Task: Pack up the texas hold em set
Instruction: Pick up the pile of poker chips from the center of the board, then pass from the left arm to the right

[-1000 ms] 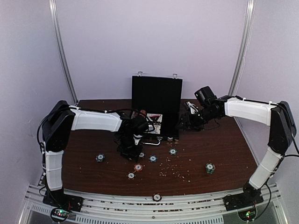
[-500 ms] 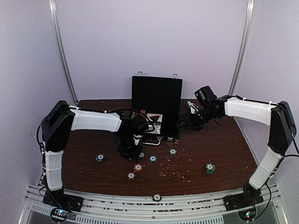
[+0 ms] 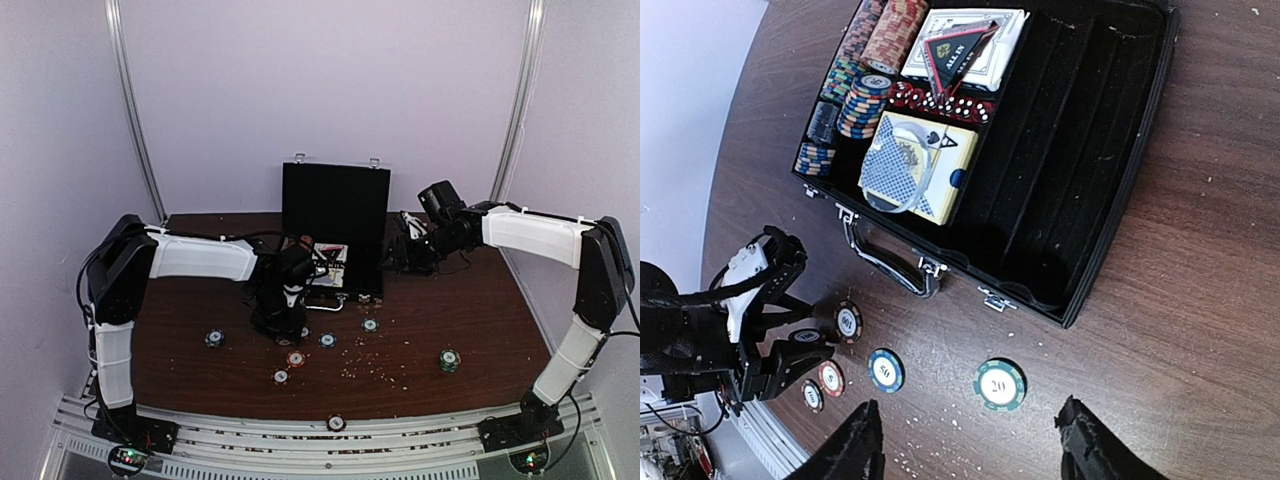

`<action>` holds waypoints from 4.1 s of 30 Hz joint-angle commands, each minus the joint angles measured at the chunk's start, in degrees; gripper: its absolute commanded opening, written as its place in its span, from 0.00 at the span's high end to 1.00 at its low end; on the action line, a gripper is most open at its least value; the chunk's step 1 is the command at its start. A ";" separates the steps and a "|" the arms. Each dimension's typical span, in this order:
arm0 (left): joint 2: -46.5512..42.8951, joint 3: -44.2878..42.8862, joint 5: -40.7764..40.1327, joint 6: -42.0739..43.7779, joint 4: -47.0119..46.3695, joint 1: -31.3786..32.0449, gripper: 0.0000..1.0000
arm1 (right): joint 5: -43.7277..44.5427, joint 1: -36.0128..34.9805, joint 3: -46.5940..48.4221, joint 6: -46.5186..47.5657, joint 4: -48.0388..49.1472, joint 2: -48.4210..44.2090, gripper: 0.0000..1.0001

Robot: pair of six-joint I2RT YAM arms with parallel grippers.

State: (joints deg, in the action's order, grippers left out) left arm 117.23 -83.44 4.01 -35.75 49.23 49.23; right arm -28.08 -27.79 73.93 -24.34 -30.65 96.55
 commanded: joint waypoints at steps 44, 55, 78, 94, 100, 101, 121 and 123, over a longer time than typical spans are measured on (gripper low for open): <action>-17.76 16.31 -0.84 -9.91 0.69 -0.45 0.49 | 1.81 1.86 -4.41 -1.94 3.66 -4.97 0.40; -15.45 17.52 -0.60 -8.22 -1.40 -0.36 0.40 | 2.29 1.93 -4.65 -1.85 3.52 -5.35 0.39; -9.16 15.42 -3.07 -4.21 0.87 0.11 0.55 | 2.93 2.54 -4.57 -1.94 3.69 -5.40 0.39; -12.67 4.41 -9.02 -4.15 -2.12 0.51 0.67 | -3.01 2.96 0.36 -3.24 3.24 -2.08 0.38; -11.45 -7.07 -10.29 0.57 -9.54 2.06 0.69 | -10.97 1.66 5.16 -4.88 2.33 2.58 0.33; -11.23 -8.48 -10.21 1.56 -11.59 2.35 0.69 | -11.50 1.16 6.00 -4.92 1.87 3.29 0.33; -10.98 -11.59 -5.35 6.90 -22.96 5.17 0.70 | -19.93 -4.07 11.78 -11.13 7.41 6.96 0.37; -11.06 -11.41 -5.33 6.85 -22.94 5.23 0.70 | -20.70 -4.14 12.06 -10.96 7.36 7.09 0.39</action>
State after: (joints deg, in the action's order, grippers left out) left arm 106.83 -94.89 -2.13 -30.00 30.50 54.13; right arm -46.24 -31.42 84.18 -35.09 -24.23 102.85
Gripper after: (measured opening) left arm 0.380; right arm 0.625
